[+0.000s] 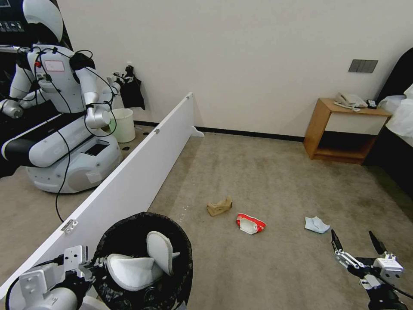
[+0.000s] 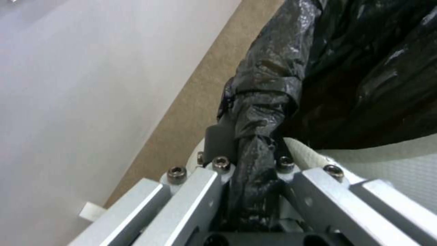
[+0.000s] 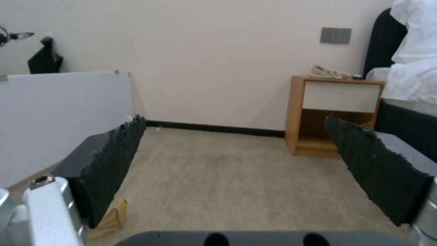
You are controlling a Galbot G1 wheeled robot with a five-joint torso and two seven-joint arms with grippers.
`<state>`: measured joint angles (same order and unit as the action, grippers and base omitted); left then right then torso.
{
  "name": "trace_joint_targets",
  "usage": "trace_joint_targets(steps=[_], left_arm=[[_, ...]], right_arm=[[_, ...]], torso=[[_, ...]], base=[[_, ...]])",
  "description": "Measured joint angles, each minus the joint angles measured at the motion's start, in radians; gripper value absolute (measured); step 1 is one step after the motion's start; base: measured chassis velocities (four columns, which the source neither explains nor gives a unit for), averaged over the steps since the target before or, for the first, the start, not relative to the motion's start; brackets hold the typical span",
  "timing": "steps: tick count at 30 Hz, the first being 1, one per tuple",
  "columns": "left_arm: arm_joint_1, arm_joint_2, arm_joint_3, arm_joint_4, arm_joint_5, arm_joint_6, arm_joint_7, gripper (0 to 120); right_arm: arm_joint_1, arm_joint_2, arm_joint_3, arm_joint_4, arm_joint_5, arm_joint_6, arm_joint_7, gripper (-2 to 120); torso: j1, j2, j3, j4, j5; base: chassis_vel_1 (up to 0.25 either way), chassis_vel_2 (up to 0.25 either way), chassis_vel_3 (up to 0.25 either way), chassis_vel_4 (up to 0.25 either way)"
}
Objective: Pick up the trash bin, then pick up the garbage from the floor and place it into the trash bin.
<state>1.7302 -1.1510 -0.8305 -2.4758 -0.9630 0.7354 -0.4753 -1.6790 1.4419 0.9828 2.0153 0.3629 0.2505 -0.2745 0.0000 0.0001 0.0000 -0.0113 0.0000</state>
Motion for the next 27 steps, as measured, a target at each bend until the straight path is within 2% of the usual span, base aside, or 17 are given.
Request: trace_joint_targets(steps=[27], left_arm=[[0.007, -0.012, 0.006, -0.008, 0.010, 0.000, -0.001, 1]], right_arm=[[0.009, -0.009, -0.011, -0.008, 0.010, -0.001, -0.010, 100]], torso=[[0.000, 0.000, 0.000, 0.0001, 0.0000]], base=[[-0.094, 0.092, 0.091, -0.094]])
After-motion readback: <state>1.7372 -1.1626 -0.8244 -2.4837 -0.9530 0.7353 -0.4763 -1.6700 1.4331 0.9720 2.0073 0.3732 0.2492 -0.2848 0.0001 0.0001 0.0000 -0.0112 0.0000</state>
